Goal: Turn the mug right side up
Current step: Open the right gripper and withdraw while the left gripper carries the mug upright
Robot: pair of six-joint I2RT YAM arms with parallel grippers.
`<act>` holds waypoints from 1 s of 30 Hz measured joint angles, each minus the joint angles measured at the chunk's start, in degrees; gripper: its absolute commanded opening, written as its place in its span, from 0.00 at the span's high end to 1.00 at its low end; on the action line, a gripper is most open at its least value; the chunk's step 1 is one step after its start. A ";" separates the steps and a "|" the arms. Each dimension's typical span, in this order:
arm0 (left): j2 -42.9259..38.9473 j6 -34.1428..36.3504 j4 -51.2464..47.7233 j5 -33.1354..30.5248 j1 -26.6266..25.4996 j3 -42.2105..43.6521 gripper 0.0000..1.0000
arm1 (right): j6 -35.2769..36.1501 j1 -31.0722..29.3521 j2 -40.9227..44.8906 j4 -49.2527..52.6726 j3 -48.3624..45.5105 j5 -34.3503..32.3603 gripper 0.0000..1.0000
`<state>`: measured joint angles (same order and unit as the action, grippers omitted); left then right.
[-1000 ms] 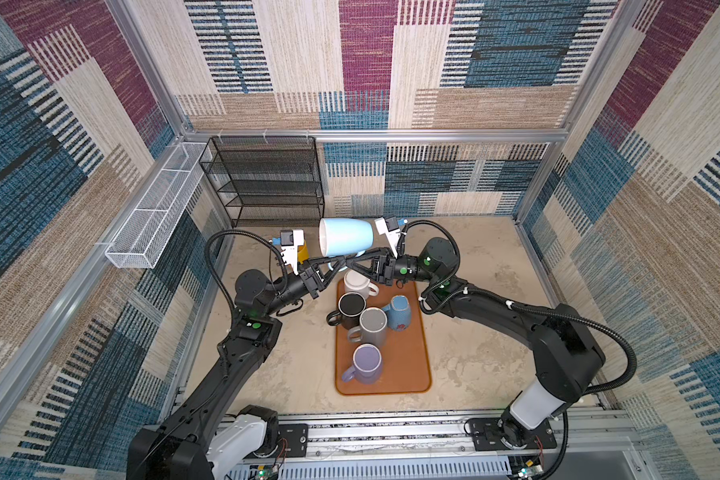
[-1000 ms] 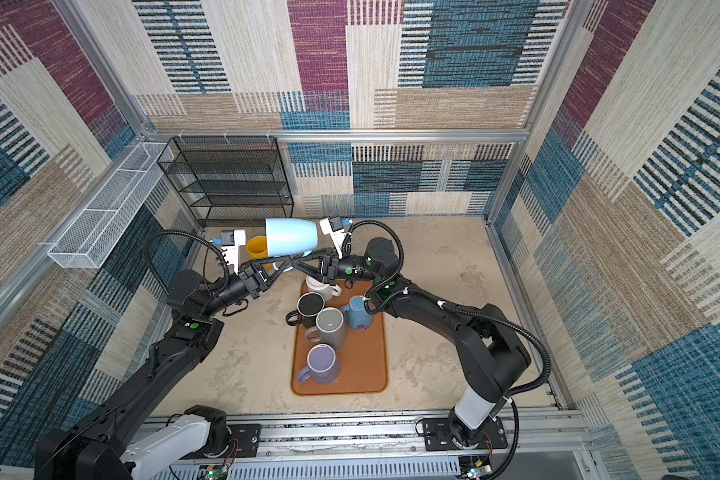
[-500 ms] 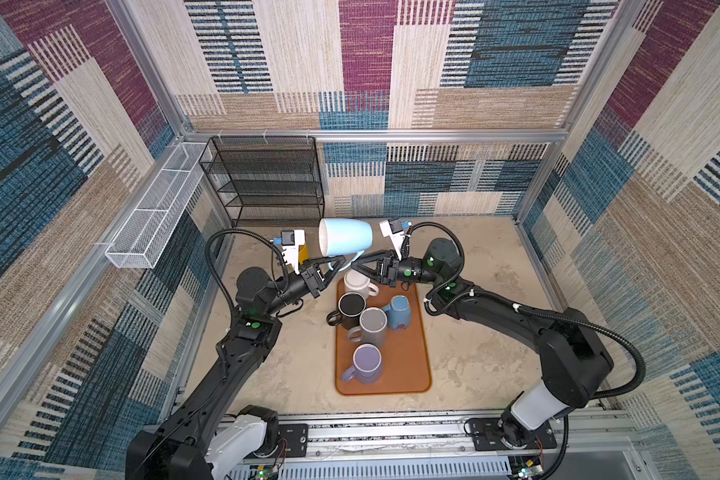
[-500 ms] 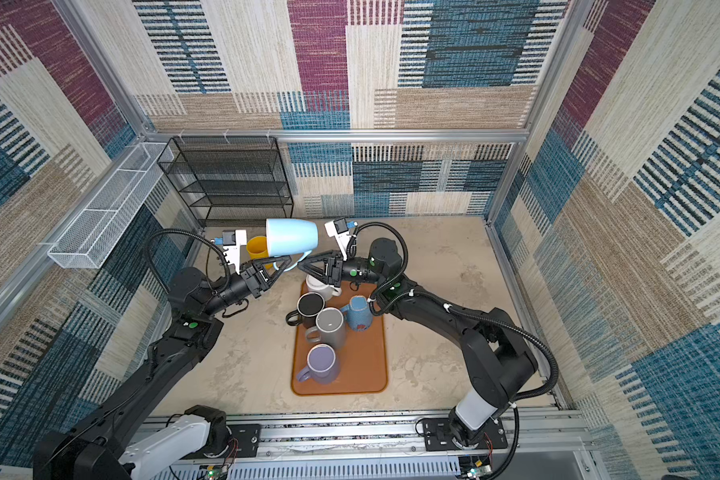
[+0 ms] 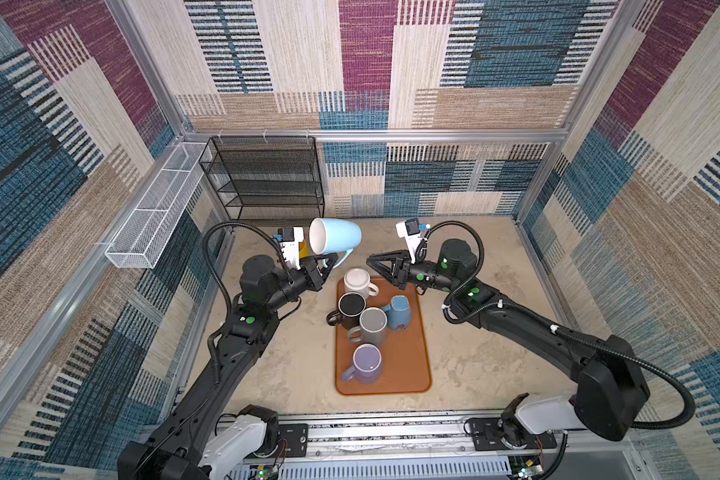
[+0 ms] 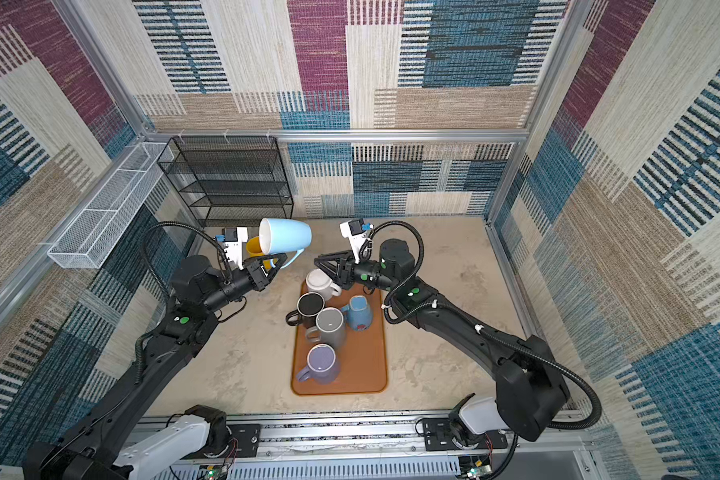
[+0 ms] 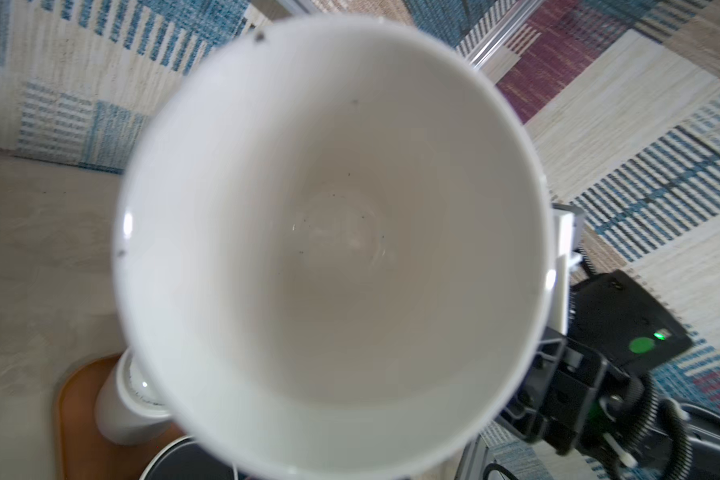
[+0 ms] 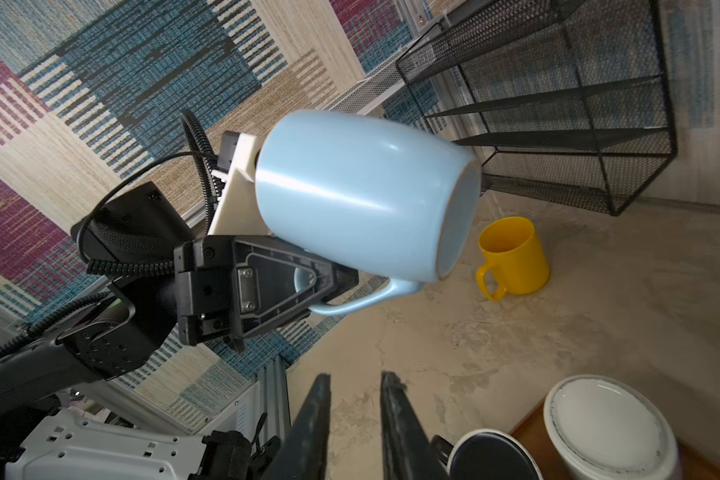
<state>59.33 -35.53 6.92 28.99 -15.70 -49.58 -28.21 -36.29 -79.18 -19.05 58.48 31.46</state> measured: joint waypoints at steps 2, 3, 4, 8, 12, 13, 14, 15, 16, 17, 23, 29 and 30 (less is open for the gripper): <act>1.33 1.31 -4.50 -3.30 -0.74 -1.75 1.00 | 1.53 0.15 2.01 2.47 -0.63 -2.21 0.79; 2.16 1.73 -6.86 -5.09 -1.14 -2.75 1.00 | 2.29 0.26 3.04 3.72 -0.92 -3.48 0.79; 2.95 2.23 -8.83 -6.58 -1.53 -3.67 1.00 | 2.80 0.33 3.65 4.44 -1.14 -4.31 0.79; 6.97 3.91 -16.74 -13.46 -3.23 -8.20 1.00 | 4.46 0.42 5.90 7.58 -1.99 -7.45 0.79; 11.80 5.62 -25.35 -19.98 -4.79 -14.27 1.00 | 5.40 0.48 6.97 9.53 -2.86 -9.27 0.79; 13.25 6.01 -27.80 -21.77 -5.18 -16.20 1.00 | 5.55 0.52 7.19 9.99 -3.17 -9.55 0.79; 14.91 6.43 -30.10 -23.50 -5.42 -18.32 1.00 | 5.57 0.55 7.32 10.29 -3.43 -9.57 0.79; 16.39 6.80 -32.04 -24.74 -5.49 -20.13 1.00 | 5.57 0.55 7.41 10.38 -3.67 -9.70 0.79; 18.32 7.15 -34.38 -26.38 -5.57 -22.32 1.00 | 5.57 0.55 7.54 10.58 -3.89 -10.23 0.79; 20.33 7.52 -36.70 -27.98 -5.57 -24.61 1.00 | 5.64 0.55 7.69 10.78 -4.11 -10.54 0.79; 30.14 9.33 -47.30 -34.58 -5.79 -34.73 1.00 | 5.73 0.63 8.85 12.11 -5.01 -11.13 0.80; 40.04 13.64 -52.78 -37.81 -5.77 -43.76 1.00 | 5.75 0.63 10.54 13.33 -5.95 -12.59 0.80; 41.62 14.27 -53.53 -37.97 -5.66 -45.07 1.00 | 5.75 0.63 10.86 13.40 -6.19 -12.59 0.80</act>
<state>100.95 -21.26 -46.61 -8.97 -21.37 -94.65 -22.46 -35.66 -68.31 -5.65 52.29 18.87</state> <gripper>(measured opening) 0.109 0.200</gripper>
